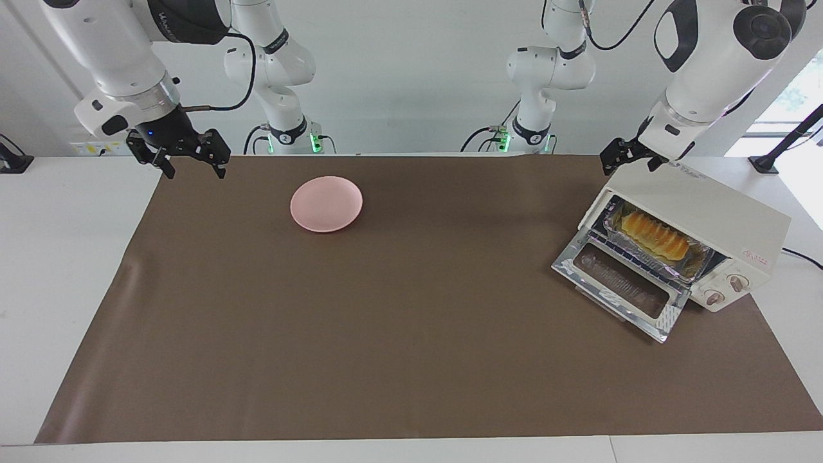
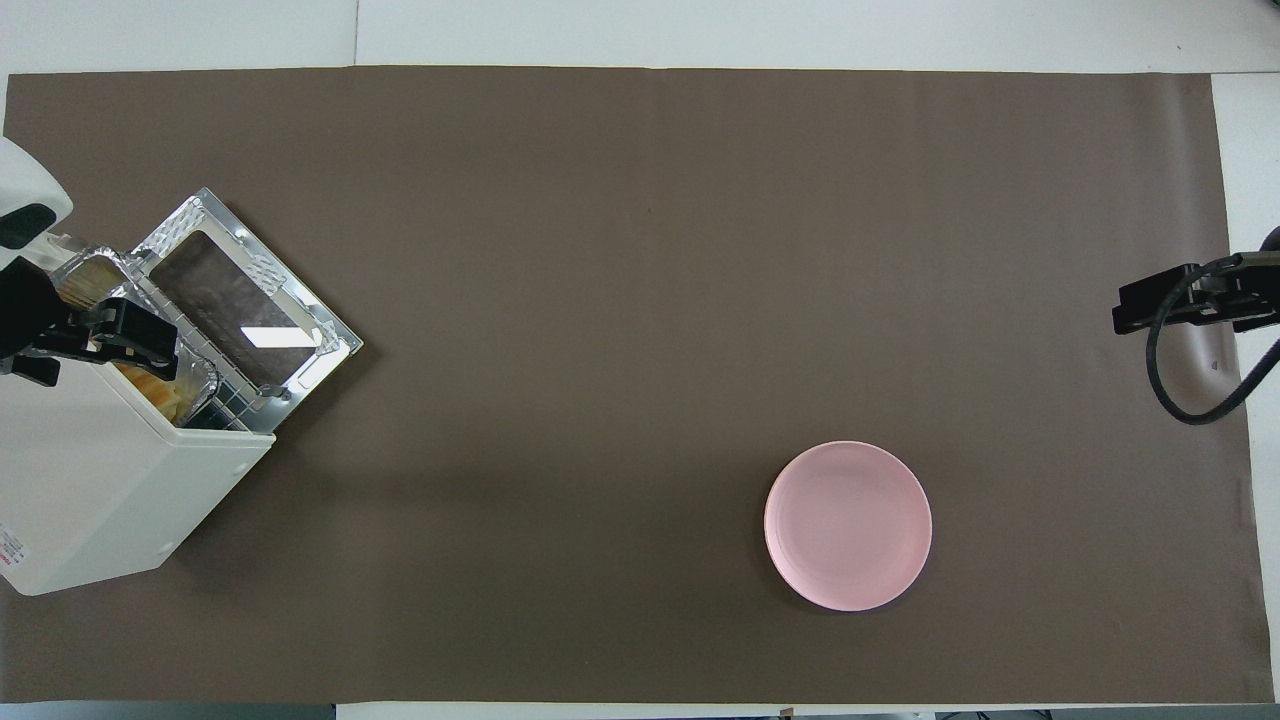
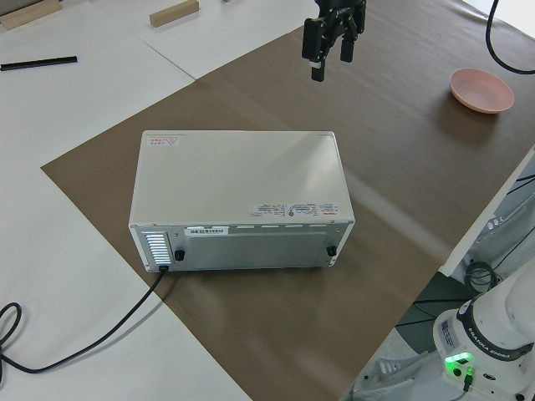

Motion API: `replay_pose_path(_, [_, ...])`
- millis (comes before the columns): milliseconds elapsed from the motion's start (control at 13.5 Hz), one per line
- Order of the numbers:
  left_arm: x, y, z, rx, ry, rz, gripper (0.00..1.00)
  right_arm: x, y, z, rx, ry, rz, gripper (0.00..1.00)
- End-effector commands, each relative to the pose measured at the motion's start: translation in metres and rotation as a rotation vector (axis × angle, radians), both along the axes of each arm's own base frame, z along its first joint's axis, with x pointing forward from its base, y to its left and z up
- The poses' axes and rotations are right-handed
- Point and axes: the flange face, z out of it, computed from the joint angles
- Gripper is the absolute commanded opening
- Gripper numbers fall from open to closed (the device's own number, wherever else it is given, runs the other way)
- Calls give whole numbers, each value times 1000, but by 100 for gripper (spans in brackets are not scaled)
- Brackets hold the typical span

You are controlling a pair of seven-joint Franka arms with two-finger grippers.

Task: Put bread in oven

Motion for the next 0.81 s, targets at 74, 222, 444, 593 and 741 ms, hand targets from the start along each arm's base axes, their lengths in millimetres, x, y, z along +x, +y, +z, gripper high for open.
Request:
replay_pose_path(74, [-13, 6, 8, -22, -6, -4, 100, -3, -3, 0, -7, 9, 20, 100])
replay_pose_path(222, [-12, 8, 9, -22, -11, 1, 100, -3, -4, 0, -7, 9, 19, 100])
replay_pose_path(444, [-8, 7, 7, -24, -26, -8, 100, -3, -3, 0, -7, 9, 20, 100])
replay_pose_path(593, [-8, 5, 5, -28, -24, -29, 100, -3, -4, 0, -7, 9, 19, 100])
replay_pose_path(741, [-7, 4, 6, -27, -30, -26, 100, -3, -3, 0, -7, 9, 20, 100])
